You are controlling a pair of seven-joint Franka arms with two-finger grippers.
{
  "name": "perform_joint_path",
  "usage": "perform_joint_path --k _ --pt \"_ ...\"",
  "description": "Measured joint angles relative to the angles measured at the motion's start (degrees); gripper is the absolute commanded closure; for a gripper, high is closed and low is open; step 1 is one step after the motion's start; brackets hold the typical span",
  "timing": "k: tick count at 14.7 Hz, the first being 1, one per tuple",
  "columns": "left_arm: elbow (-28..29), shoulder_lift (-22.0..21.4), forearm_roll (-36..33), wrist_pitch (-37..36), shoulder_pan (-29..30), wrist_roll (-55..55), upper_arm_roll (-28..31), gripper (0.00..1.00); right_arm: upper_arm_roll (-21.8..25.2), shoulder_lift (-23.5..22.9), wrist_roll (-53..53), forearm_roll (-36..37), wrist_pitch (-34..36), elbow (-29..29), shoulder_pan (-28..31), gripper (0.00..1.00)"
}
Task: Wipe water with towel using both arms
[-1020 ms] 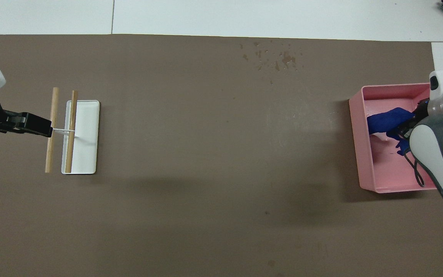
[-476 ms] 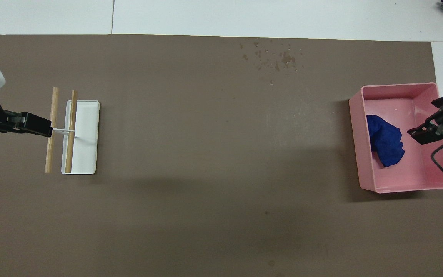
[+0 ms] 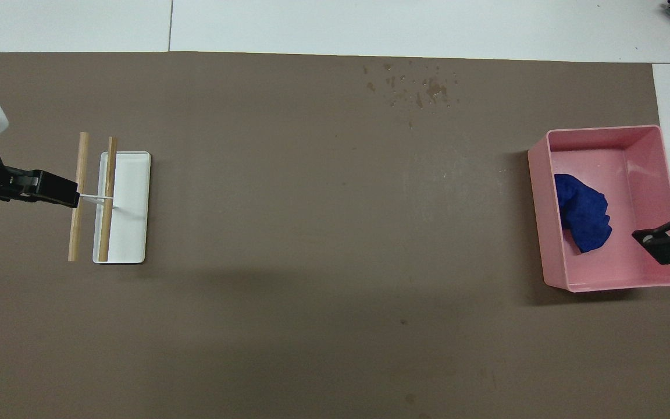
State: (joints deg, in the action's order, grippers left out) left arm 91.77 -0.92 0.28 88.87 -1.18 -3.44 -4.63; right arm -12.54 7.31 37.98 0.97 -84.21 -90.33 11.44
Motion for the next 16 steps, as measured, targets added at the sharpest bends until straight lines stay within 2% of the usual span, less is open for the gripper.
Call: perform_joint_path --k 4,7,10,14,16 --pt "0.0 0.0 0.0 0.0 0.0 0.0 0.0 0.00 -1.5 0.1 -16.4 -0.8 5.5 1.7 -0.5 0.00" --pt "0.0 0.0 0.0 0.0 0.0 0.0 0.0 0.00 -2.3 0.0 -26.0 -0.9 5.8 2.0 -1.3 0.00" --pt "0.0 0.0 0.0 0.0 0.0 0.0 0.0 0.00 -2.0 -2.2 -27.3 -0.9 5.9 4.1 -1.1 0.00" --pt "0.0 0.0 0.0 0.0 0.0 0.0 0.0 0.00 -1.9 -10.3 -27.3 -0.9 7.3 12.5 -1.1 0.00" --pt "0.0 0.0 0.0 0.0 0.0 0.0 0.0 0.00 -2.0 -10.9 -27.3 -0.9 7.0 12.7 -1.6 0.00"
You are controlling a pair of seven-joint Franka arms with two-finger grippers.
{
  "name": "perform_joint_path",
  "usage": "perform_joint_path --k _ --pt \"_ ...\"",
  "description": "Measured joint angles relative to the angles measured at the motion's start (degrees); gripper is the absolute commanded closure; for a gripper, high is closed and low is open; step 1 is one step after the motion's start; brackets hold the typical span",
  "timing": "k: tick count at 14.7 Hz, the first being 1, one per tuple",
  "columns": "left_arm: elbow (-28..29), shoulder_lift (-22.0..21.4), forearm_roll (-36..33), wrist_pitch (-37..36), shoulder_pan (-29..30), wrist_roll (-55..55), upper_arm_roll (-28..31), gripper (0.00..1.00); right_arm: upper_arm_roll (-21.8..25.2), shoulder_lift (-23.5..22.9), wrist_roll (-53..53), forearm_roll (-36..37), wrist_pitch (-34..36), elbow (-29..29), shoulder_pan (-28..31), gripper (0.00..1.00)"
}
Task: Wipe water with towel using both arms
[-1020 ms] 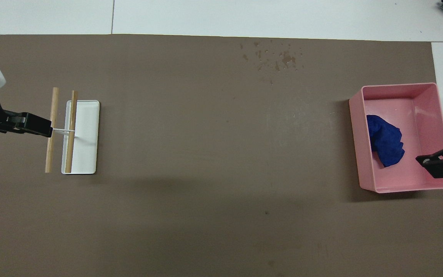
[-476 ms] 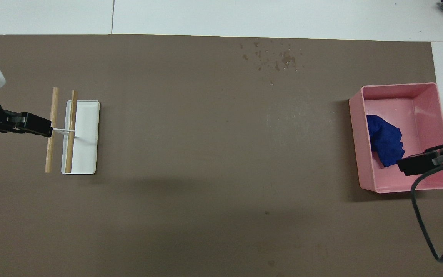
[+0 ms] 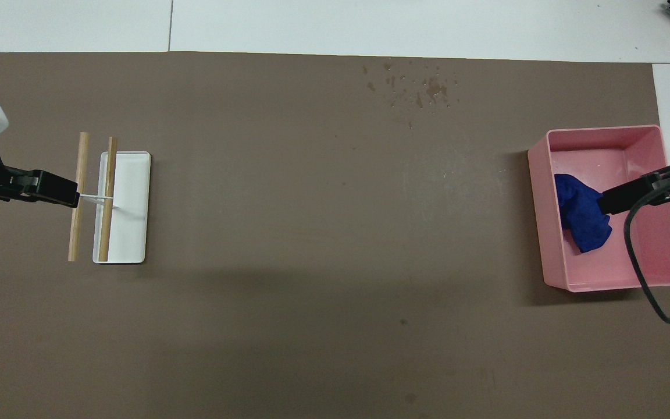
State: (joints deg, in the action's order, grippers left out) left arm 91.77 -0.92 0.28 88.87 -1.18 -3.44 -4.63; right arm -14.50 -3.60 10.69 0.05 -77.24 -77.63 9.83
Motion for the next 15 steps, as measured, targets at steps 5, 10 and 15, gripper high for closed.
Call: perform_joint_path --k 5,10,15 --pt "0.0 0.0 0.0 0.0 0.0 0.0 0.0 0.00 2.2 1.0 -0.3 0.0 -2.2 -2.4 -2.7 0.00" --pt "0.0 0.0 0.0 0.0 0.0 0.0 0.0 0.00 2.8 1.4 -0.3 0.0 -2.0 -2.8 -2.7 0.00" --pt "0.0 0.0 0.0 0.0 0.0 0.0 0.0 0.00 4.0 2.2 -0.3 0.0 0.8 -3.4 -3.5 0.00"
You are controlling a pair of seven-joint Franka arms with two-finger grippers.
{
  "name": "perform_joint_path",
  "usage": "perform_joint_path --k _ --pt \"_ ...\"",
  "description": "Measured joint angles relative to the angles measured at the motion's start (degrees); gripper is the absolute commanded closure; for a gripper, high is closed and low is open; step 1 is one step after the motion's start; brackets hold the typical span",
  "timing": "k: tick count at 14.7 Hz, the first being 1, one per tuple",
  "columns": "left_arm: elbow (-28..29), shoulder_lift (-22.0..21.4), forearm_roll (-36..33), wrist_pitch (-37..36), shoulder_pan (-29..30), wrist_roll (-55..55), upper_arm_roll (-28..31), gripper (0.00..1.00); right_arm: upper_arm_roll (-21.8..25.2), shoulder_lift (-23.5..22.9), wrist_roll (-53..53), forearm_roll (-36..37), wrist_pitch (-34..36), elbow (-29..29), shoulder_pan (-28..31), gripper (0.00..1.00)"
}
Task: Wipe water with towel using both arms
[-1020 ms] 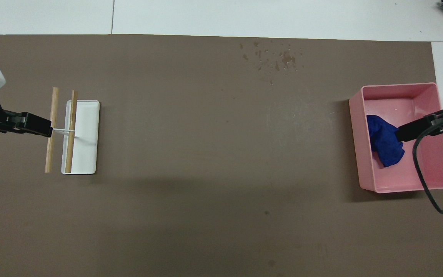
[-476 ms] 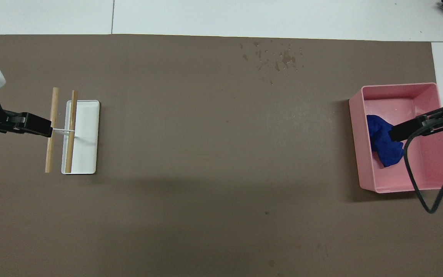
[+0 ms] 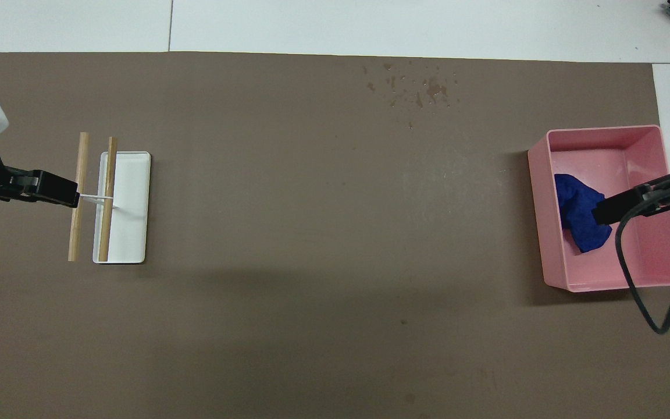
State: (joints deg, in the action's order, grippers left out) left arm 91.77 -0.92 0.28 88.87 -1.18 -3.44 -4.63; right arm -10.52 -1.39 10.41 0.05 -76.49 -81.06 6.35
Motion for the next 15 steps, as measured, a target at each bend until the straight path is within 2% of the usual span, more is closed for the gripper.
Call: perform_joint_path --k 5,15 --pt "0.0 0.0 0.0 0.0 0.0 0.0 0.0 0.00 7.3 0.3 0.0 0.0 0.3 -0.2 -7.0 0.00" --pt "0.0 0.0 0.0 0.0 0.0 0.0 0.0 0.00 7.9 0.3 0.0 0.0 0.3 -1.2 -7.0 0.00"
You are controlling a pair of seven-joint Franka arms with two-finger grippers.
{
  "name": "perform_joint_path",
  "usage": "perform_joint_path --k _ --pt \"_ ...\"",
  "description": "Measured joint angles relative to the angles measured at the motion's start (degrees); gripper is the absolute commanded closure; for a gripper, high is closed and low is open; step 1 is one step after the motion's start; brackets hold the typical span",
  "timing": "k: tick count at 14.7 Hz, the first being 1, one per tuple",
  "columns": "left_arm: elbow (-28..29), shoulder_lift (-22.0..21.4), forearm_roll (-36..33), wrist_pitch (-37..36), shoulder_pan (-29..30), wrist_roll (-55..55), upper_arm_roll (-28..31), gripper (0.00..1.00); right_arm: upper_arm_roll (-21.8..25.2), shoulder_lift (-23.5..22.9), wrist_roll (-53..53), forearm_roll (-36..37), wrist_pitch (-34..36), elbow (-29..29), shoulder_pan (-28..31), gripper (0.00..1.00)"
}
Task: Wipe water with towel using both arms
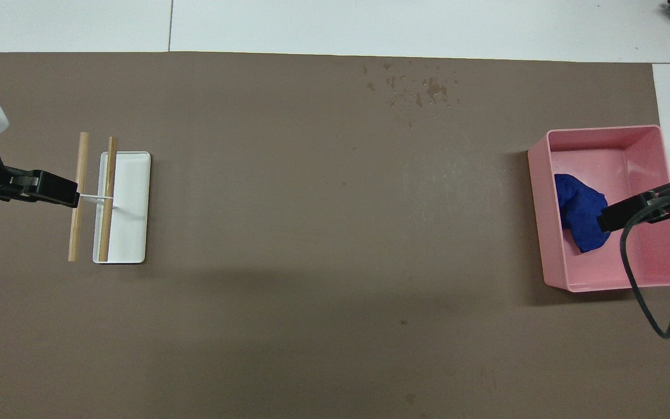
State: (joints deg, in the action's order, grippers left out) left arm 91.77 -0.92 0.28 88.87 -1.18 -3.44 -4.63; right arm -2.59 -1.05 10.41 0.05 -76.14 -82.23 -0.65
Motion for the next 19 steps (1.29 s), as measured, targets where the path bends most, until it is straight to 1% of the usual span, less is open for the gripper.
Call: perform_joint_path --k 13,15,19 --pt "0.0 0.0 0.0 0.0 0.0 0.0 0.0 0.00 0.9 0.6 0.0 0.0 -0.1 -1.0 0.0 0.00" --pt "0.0 0.0 0.0 0.0 0.0 0.0 0.0 0.00 1.1 0.6 0.0 0.0 -1.2 -1.0 0.0 0.00" --pt "0.0 0.0 0.0 0.0 0.0 0.0 0.0 0.00 2.8 0.6 0.0 0.0 -5.5 -1.2 0.1 0.00"
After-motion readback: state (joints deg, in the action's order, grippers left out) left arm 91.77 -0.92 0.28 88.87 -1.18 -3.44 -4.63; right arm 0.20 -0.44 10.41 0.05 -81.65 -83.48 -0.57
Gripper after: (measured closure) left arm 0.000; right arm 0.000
